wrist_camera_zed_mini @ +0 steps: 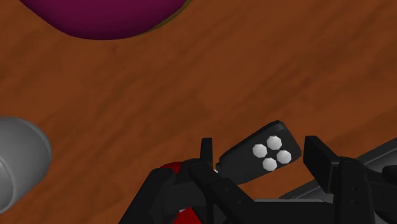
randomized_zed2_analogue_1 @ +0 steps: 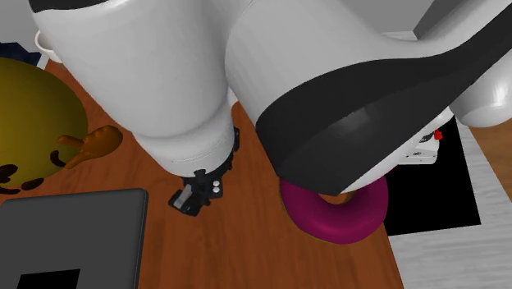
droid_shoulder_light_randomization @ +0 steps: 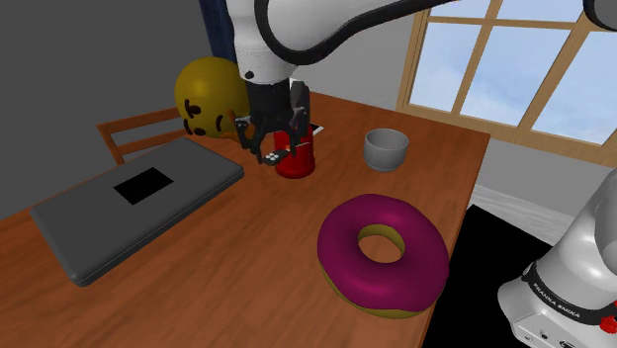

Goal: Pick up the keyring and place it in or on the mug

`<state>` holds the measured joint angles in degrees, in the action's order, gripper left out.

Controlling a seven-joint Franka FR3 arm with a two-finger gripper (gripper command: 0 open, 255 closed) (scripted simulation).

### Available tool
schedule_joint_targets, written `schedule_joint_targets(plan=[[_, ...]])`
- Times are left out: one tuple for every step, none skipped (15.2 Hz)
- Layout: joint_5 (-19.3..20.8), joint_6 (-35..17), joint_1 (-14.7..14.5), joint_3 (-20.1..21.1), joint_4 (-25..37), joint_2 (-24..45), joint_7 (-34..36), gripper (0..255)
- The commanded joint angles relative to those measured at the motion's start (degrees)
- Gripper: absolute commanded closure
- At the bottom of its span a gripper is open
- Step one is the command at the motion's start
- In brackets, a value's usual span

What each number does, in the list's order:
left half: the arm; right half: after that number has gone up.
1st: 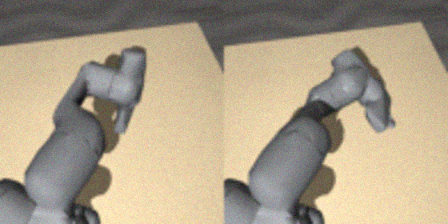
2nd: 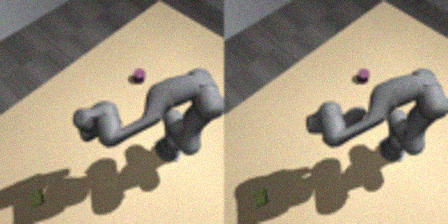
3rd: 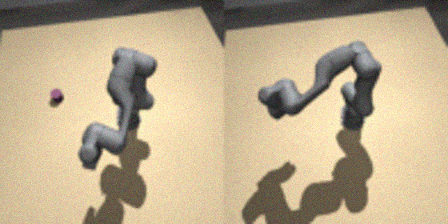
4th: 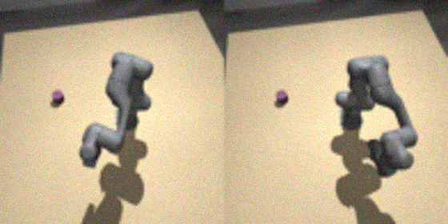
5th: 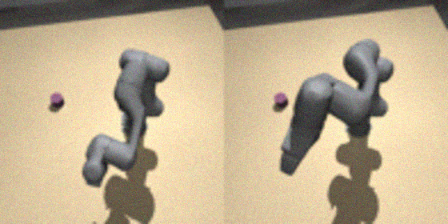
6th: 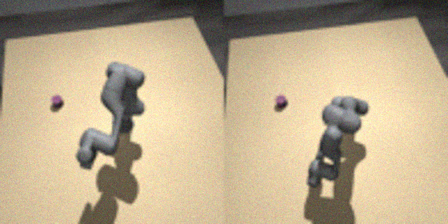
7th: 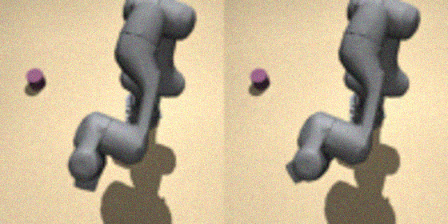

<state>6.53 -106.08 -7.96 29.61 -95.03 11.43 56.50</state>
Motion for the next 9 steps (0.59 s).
schedule_joint_targets(plan=[[-0.1,1.2,-0.1,0.1,1.0,-0.2,0.0,255],[-1.1,0.6,1.1,-0.3,-1.1,-2.0,-1.5,255],[-2.1,0.1,2.1,-0.6,-3.2,-3.9,-3.0,255],[-3.1,-0.3,3.1,-1.1,-5.1,-5.7,-4.6,255],[-4.0,-0.7,4.0,-1.6,-7.0,-7.4,-6.2,255],[-4.8,-1.0,4.9,-2.2,-8.8,-9.1,-7.8,255],[-5.7,-1.3,5.7,-2.8,-10.4,-10.7,-9.4,255],[-6.4,-1.5,6.4,-3.5,-12.0,-12.2,-11.0,255],[-7.1,-1.7,7.1,-4.2,-13.5,-13.7,-12.7,255]])
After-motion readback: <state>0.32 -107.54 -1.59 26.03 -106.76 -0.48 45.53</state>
